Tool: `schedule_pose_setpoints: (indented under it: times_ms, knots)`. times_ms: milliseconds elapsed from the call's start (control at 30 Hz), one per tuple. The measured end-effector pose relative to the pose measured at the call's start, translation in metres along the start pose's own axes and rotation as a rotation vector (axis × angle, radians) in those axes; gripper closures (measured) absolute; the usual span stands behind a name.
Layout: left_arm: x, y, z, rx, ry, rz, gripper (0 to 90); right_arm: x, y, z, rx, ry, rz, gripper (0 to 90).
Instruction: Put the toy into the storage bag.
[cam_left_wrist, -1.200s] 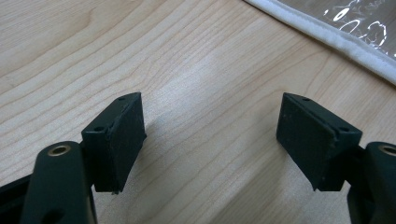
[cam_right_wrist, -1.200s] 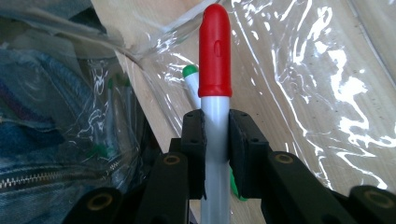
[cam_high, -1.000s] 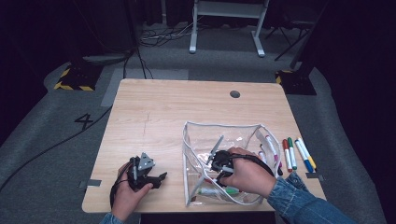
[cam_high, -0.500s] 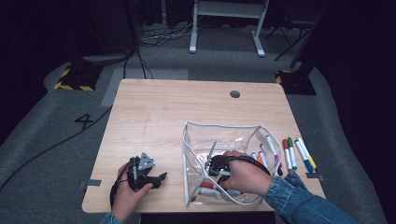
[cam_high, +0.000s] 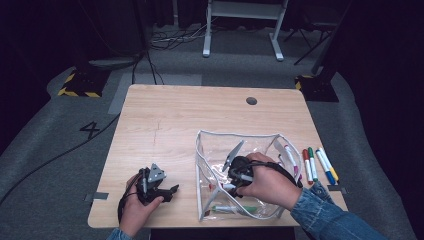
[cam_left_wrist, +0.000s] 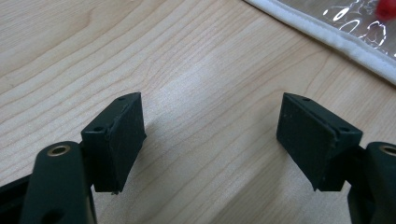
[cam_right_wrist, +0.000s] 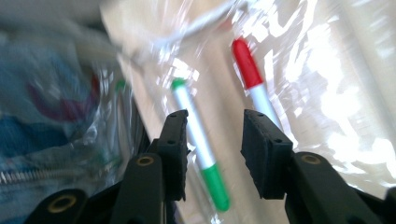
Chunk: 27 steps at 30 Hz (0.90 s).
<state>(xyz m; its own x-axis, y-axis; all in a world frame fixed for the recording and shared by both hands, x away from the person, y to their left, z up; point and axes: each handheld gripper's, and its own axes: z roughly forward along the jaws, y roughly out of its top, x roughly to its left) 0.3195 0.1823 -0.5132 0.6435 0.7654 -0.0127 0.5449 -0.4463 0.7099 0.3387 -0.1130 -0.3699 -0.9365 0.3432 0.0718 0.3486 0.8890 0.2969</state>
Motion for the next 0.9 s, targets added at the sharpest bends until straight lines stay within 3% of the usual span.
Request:
schedule_pose_setpoints:
  times_ms: [167, 333, 500, 533, 900]
  knots:
    - [0.000, 0.000, 0.000, 0.000, -0.001, 0.000, 23.8, -0.007, -0.003, -0.034, -0.156, -0.061, 0.040, 60.0]
    - [0.000, 0.000, 0.000, 0.001, 0.000, 0.001, 23.9, -0.017, -0.013, -0.063, -0.269, -0.124, 0.097, 59.7]
    - [0.000, 0.000, 0.000, 0.000, 0.000, 0.000, 23.8, -0.026, -0.025, -0.079, -0.309, -0.154, 0.147, 59.1]
    - [0.000, 0.000, 0.000, 0.000, 0.000, 0.000, 23.8, -0.031, -0.032, -0.086, -0.320, -0.183, 0.163, 59.2]
    - [0.000, 0.000, 0.000, -0.001, -0.002, 0.000, 23.9, -0.058, -0.076, -0.120, -0.395, -0.283, 0.305, 61.0]
